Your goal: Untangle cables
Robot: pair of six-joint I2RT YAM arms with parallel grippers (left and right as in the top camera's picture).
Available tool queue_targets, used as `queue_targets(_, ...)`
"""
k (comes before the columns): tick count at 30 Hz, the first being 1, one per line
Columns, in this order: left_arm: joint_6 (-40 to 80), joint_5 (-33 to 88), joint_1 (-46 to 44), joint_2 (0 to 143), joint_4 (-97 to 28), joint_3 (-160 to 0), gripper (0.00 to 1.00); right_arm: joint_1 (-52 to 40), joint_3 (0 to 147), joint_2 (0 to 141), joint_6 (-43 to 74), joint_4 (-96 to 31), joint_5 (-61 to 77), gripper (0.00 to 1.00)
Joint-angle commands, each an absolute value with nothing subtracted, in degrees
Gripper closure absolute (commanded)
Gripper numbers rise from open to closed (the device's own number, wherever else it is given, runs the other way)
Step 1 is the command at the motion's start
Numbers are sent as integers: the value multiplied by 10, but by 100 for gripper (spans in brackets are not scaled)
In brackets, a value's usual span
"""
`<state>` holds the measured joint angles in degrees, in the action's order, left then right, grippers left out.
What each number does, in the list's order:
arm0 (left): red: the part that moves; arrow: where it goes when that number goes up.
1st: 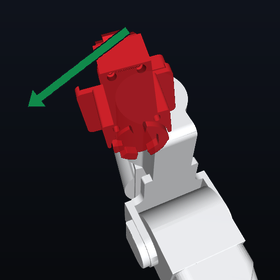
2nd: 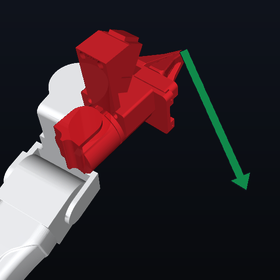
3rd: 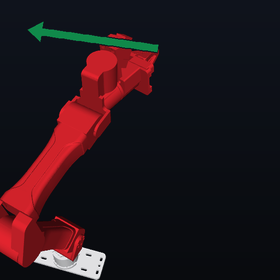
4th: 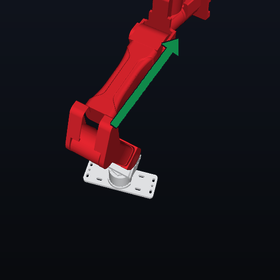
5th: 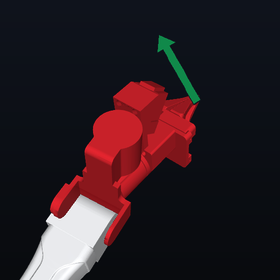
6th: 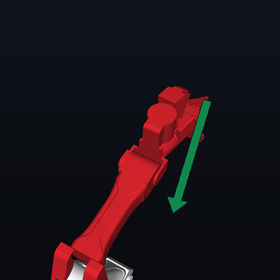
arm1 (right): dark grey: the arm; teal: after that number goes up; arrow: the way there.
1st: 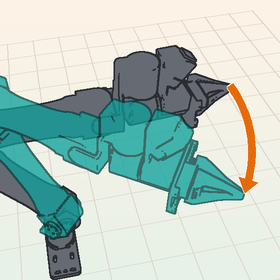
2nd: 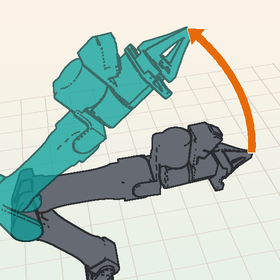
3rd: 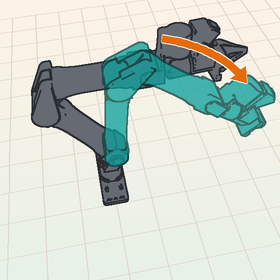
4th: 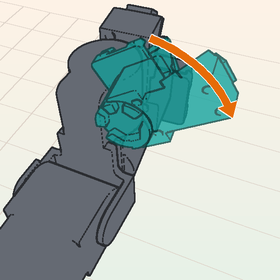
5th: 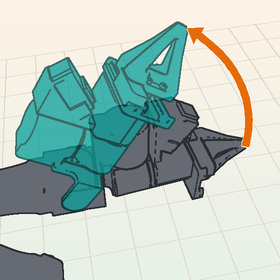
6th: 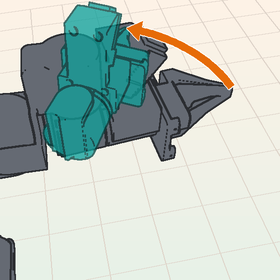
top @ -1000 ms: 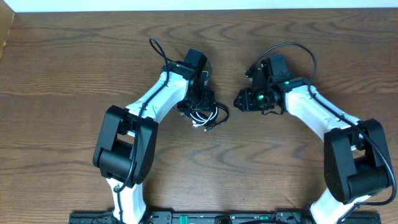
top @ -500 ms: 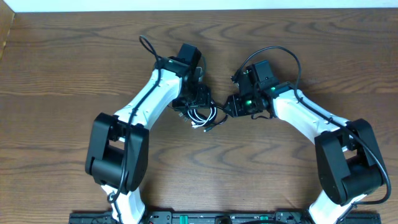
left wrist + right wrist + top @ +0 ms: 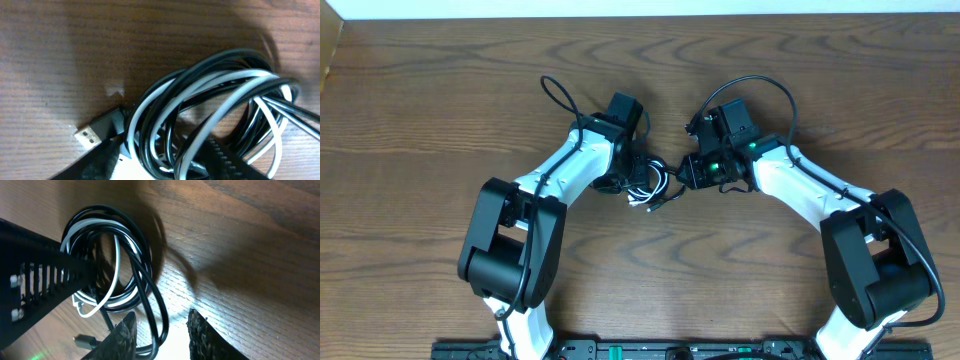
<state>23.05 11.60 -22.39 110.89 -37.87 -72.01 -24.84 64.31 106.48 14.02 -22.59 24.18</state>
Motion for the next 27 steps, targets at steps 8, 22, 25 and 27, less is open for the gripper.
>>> queue_targets(8, 232, 104, -225, 1116, -341, -718, 57, -258, 639, 1080, 148, -222, 239, 80)
queue_targets(22, 232, 104, -225, 1116, -325, -717, 57, -258, 639, 1080, 148, -222, 239, 73)
queue_targets(25, 230, 104, -225, 1116, -324, -717, 67, -258, 639, 1080, 148, -221, 239, 71)
queue_targets(27, 230, 104, -225, 1116, -324, -717, 72, -258, 639, 1080, 148, -221, 239, 71)
